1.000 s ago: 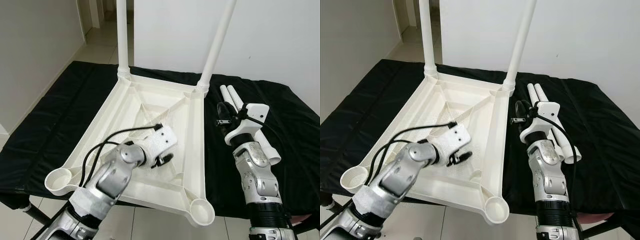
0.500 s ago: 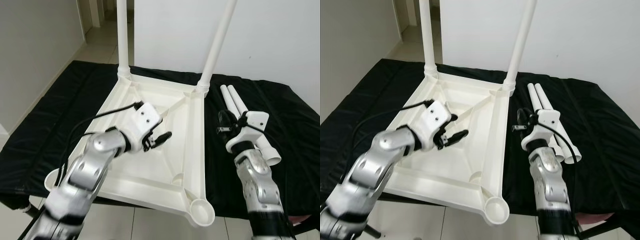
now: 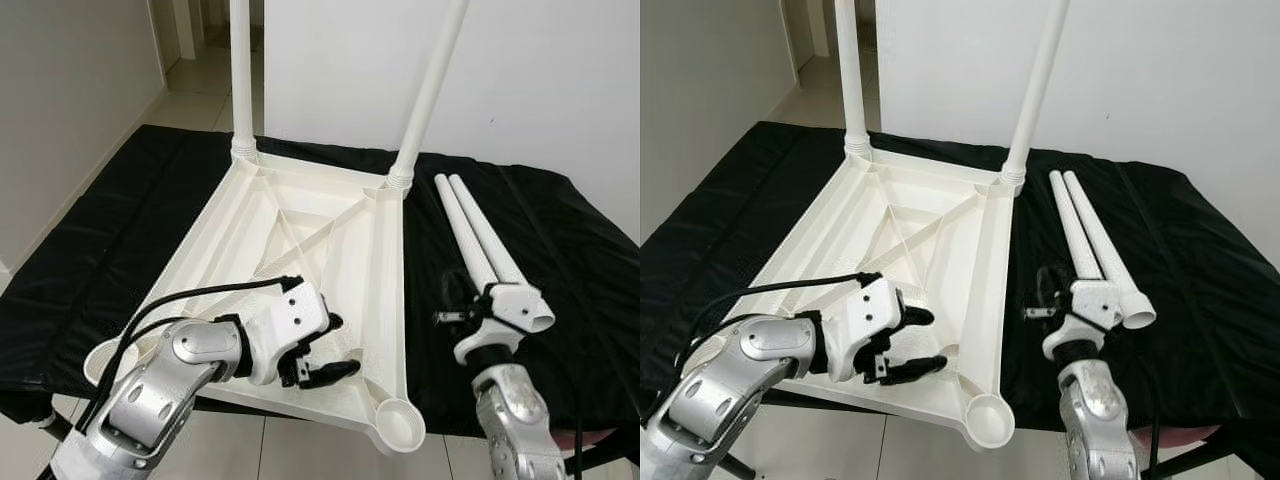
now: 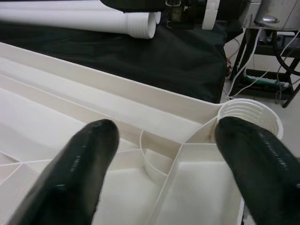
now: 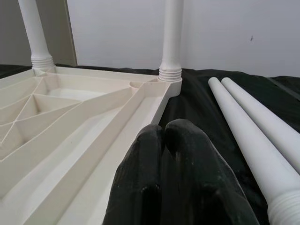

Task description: Building children table

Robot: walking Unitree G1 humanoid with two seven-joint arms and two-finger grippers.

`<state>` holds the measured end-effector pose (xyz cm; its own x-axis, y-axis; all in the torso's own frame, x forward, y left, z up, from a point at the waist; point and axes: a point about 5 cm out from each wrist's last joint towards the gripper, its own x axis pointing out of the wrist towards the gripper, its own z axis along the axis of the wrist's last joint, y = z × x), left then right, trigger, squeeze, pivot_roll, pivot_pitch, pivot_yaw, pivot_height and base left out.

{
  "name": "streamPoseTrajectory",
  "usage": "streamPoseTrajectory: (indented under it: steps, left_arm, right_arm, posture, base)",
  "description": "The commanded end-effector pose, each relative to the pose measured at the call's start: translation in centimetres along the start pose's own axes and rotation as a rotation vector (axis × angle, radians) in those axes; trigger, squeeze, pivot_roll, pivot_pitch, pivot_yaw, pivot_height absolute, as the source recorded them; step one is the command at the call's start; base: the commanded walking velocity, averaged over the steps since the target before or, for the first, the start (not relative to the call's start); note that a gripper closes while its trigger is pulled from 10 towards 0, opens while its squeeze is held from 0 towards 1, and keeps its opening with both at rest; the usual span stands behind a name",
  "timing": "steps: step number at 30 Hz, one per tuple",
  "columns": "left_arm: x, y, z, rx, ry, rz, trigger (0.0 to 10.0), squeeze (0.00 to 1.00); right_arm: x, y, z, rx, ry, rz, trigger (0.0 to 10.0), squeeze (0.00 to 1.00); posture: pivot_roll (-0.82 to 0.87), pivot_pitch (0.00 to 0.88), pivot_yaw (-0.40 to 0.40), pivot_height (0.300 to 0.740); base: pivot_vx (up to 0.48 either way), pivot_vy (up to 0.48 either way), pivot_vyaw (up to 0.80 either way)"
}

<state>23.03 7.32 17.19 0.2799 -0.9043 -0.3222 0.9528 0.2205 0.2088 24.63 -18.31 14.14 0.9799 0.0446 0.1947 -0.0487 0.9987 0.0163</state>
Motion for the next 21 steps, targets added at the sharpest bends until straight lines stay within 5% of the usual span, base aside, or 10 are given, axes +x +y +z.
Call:
streamPoseTrajectory:
  steps: [1, 5, 6, 21]
  left_arm:
    - [0.2, -0.2, -0.4, -0.017, 0.023, -0.014, 10.0, 1.0]
    - [0.9, -0.3, -2.1, -0.06, 0.13, 0.012, 10.0, 1.0]
    - [1.6, -0.2, -3.7, -0.103, 0.229, 0.07, 10.0, 0.0]
    - [1.3, 2.1, -5.3, -0.137, 0.349, 0.255, 10.0, 0.0]
  right_arm:
    - [-0.1, -0.1, 0.1, -0.008, 0.001, -0.01, 10.0, 0.0]
    - [0.0, -0.1, 0.3, -0.011, -0.004, -0.013, 10.0, 0.0]
    - [0.3, -0.2, 0.6, -0.021, -0.014, -0.018, 10.0, 0.0]
    - [0.7, -0.2, 1.0, -0.034, -0.025, -0.03, 10.0, 0.0]
  posture:
    - [-0.04, 0.0, -0.07, 0.74]
    - [-0.04, 0.0, -0.06, 0.74]
    - [-0.05, 0.0, -0.057, 0.74]
    - [-0.05, 0.0, -0.06, 0.74]
  base:
    - [0.0, 0.0, 0.0]
    - [0.0, 0.0, 0.0]
    - [0.0, 0.0, 0.0]
    - [0.0, 0.0, 0.0]
